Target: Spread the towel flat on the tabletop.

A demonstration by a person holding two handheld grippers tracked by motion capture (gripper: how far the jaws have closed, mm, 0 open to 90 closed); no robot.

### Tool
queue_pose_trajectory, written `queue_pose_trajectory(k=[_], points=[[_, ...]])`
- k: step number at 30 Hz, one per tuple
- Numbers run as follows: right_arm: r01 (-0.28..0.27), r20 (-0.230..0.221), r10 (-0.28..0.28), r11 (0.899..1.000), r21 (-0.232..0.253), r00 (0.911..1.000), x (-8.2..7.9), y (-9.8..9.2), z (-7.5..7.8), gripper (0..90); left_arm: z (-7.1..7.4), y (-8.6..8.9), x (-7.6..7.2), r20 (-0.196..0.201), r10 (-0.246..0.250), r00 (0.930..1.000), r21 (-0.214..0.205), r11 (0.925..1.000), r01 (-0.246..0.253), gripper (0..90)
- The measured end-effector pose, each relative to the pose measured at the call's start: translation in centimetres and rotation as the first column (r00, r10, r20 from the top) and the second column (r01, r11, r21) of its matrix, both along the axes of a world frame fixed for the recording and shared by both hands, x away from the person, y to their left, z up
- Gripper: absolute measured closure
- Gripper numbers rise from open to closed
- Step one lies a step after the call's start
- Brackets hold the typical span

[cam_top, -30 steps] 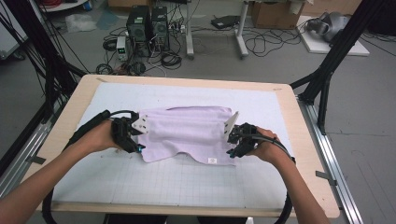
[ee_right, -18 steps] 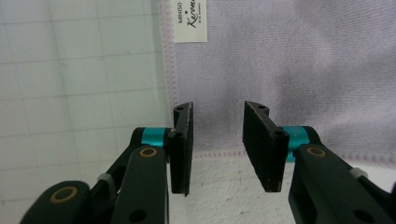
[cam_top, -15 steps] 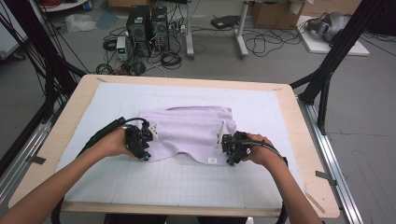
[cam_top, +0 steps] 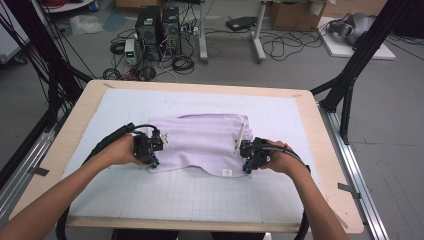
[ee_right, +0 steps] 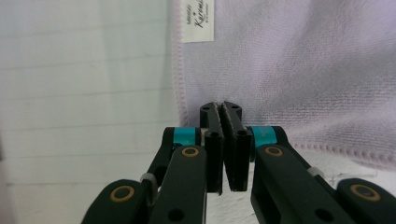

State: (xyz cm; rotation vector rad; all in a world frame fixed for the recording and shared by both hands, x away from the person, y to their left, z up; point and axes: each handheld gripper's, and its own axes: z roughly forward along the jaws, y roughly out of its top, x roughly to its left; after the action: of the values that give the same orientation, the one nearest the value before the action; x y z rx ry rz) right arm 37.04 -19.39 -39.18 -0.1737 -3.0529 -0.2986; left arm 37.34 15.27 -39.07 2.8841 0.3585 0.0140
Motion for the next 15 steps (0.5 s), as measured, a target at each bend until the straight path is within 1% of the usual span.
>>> queue_pose_trajectory(k=[1, 2, 3, 4, 5, 7, 8, 9, 10, 11, 12, 13, 14, 15], points=[[0.007, -0.009, -0.007, 1.0, 0.02, 0.9999, -0.3, -0.2, 0.4, 88.0, 0.5, 0.5, -0.2, -0.009, -0.019, 0.9998, -0.019, 0.9996, 0.018, 86.9], [0.004, -0.016, -0.003, 0.999, 0.045, 0.9999, -0.6, -0.5, 0.8, 88.1, 0.9, 1.0, -0.5, -0.015, -0.025, 0.9996, -0.038, 0.999, 0.025, 86.9], [0.004, -0.033, -0.002, 0.998, 0.065, 0.9995, -0.8, -0.8, 1.2, 88.0, 1.2, 1.4, -0.6, -0.025, -0.036, 0.9991, -0.048, 0.9983, 0.034, 86.9], [0.005, -0.046, -0.002, 0.997, 0.076, 0.9989, -1.1, -0.9, 1.4, 88.0, 1.7, 1.9, -1.1, -0.029, -0.06, 0.9978, -0.066, 0.9961, 0.058, 86.9], [0.002, -0.06, 0.003, 0.996, 0.089, 0.9982, -1.5, -1.2, 1.8, 88.0, 2.0, 2.4, -1.4, -0.044, -0.076, 0.9962, -0.08, 0.9942, 0.072, 86.8], [-0.013, -0.097, 0.025, 0.992, 0.122, 0.995, -2.4, -1.5, 2.3, 88.0, 2.6, 3.2, -2.6, -0.077, -0.114, 0.9905, -0.108, 0.9885, 0.106, 86.8], [-0.022, -0.122, 0.039, 0.99, 0.137, 0.9917, -3.1, -1.6, 2.4, 88.0, 2.6, 3.5, -3.0, -0.094, -0.125, 0.9877, -0.118, 0.9864, 0.114, 86.7], [-0.035, -0.144, 0.057, 0.988, 0.149, 0.988, -3.4, -1.7, 2.5, 88.0, 2.6, 3.8, -3.6, -0.109, -0.143, 0.9836, -0.122, 0.984, 0.13, 86.7], [-0.049, -0.168, 0.077, 0.986, 0.161, 0.9827, -4.0, -1.7, 2.5, 87.9, 2.5, 4.0, -4.2, -0.113, -0.153, 0.9817, -0.122, 0.9827, 0.139, 86.6], [-0.056, -0.18, 0.086, 0.984, 0.17, 0.9799, -4.6, -1.7, 2.5, 87.9, 2.4, 4.1, -4.8, -0.125, -0.168, 0.9779, -0.125, 0.9804, 0.152, 86.6], [-0.065, -0.198, 0.102, 0.981, 0.184, 0.9748, -5.1, -1.7, 2.4, 87.5, 2.2, 4.2, -5.4, -0.116, -0.184, 0.976, -0.126, 0.9775, 0.169, 86.4], [-0.079, -0.195, 0.116, 0.979, 0.19, 0.9739, -5.6, -1.6, 2.2, 86.6, 1.9, 4.2, -5.8, -0.104, -0.193, 0.9756, -0.124, 0.9758, 0.18, 85.9], [-0.086, -0.187, 0.12, 0.979, 0.183, 0.975, -6.0, -1.5, 2.0, 83.4, 1.6, 4.2, -6.2, -0.074, -0.203, 0.9764, -0.126, 0.9732, 0.192, 83.4], [-0.094, -0.161, 0.124, 0.979, 0.18, 0.9791, -6.3, -1.4, 1.7, 73.0, 1.4, 4.2, -6.5, -0.029, -0.191, 0.9812, -0.125, 0.9746, 0.186, 72.8]])
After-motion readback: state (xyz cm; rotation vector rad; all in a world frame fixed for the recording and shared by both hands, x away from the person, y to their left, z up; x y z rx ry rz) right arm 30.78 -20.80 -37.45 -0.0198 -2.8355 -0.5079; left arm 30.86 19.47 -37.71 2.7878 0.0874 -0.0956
